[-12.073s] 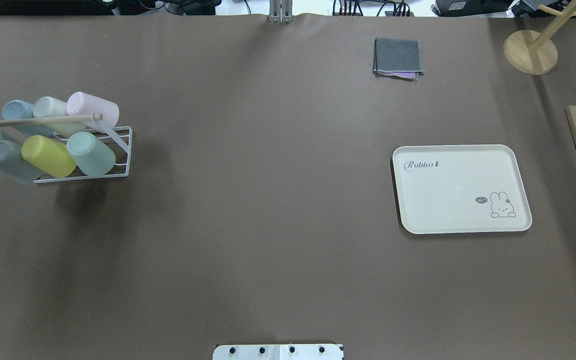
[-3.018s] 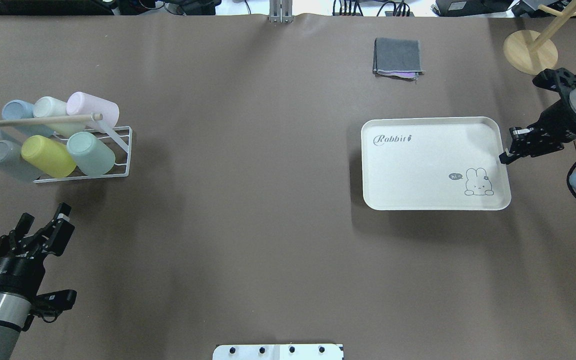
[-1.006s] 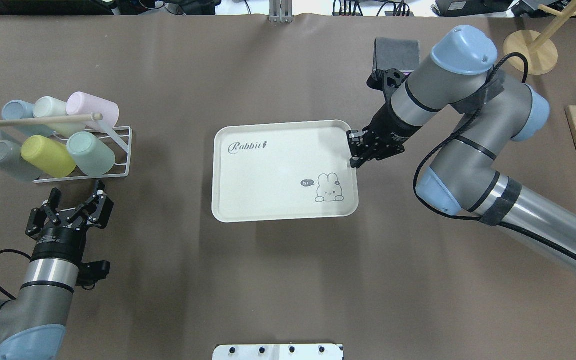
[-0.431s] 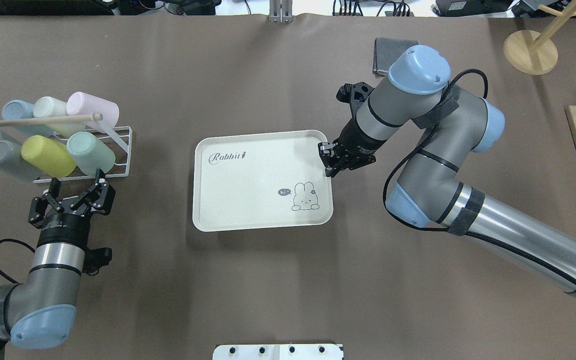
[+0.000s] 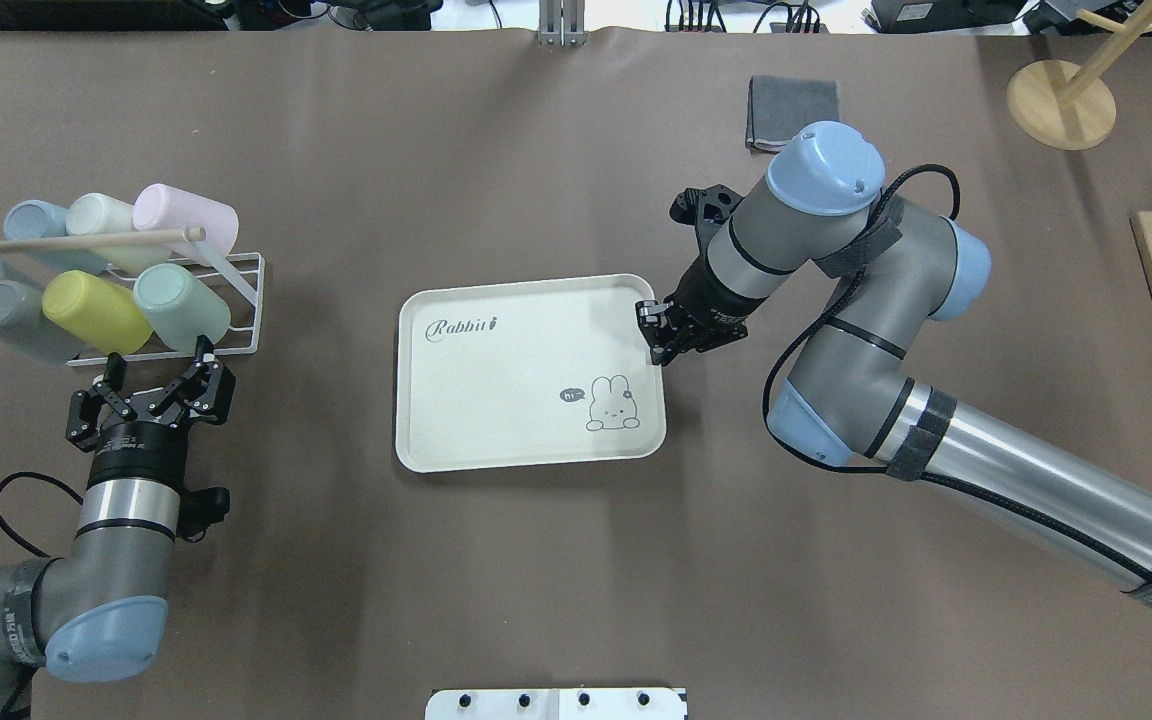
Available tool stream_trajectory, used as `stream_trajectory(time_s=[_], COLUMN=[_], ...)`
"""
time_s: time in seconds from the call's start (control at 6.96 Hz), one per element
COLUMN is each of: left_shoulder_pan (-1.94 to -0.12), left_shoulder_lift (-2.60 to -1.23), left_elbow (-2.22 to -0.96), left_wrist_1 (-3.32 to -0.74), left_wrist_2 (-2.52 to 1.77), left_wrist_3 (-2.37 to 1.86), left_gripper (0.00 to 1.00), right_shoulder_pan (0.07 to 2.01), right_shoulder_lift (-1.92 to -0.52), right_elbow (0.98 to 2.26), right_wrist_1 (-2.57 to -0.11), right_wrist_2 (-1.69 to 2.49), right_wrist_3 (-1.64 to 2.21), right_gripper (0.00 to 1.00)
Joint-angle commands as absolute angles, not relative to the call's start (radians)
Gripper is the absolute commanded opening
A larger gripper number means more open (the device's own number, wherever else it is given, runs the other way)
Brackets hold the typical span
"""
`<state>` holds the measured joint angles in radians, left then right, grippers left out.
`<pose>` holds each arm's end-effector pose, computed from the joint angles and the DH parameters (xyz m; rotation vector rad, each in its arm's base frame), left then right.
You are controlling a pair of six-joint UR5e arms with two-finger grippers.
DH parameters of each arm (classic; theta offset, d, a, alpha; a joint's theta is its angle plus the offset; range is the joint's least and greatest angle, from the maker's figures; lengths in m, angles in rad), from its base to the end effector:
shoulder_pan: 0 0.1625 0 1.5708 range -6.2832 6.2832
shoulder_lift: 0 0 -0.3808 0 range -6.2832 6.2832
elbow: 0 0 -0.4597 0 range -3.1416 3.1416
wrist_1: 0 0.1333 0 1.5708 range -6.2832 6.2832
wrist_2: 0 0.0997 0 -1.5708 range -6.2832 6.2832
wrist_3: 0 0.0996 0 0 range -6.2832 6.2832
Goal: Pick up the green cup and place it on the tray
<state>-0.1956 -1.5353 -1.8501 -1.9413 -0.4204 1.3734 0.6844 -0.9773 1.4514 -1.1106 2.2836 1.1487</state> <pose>0.4837 -0.3244 0.4078 0.6689 -1.3640 1.9798 -0.5317 -0.5218 0.2329 -0.0912 -1.1011 -0.0976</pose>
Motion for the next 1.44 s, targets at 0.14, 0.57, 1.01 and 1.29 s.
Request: stream_trajectory(time_s=[0.14,0.57,1.01,1.29], left_shoulder_pan=[-0.196,-0.233,-0.253,-0.261], left_shoulder_lift=[-1.591,-1.586,-1.586,-1.589], left_elbow=[-1.821,-1.819,-1.801,-1.789], left_wrist_1=[-1.945,-1.960,-1.959,-1.959], left_wrist_2=[-0.434,-0.434,-0.434,-0.434], left_wrist_3=[1.374,1.425,1.427,1.427], left_gripper=[0.97,0.97,0.97,0.97], right_shoulder_pan=[0.689,0.741,0.894,1.001], right_shoulder_lift=[-0.982,-0.986,-1.113,-1.164], right_elbow=[1.450,1.460,1.532,1.545], right_wrist_1=[-1.108,-1.108,-1.108,-1.117], right_wrist_2=[2.281,2.286,2.377,2.379], right_wrist_3=[1.150,1.157,1.123,0.990], right_gripper=[0.75,0.90,0.91,0.91])
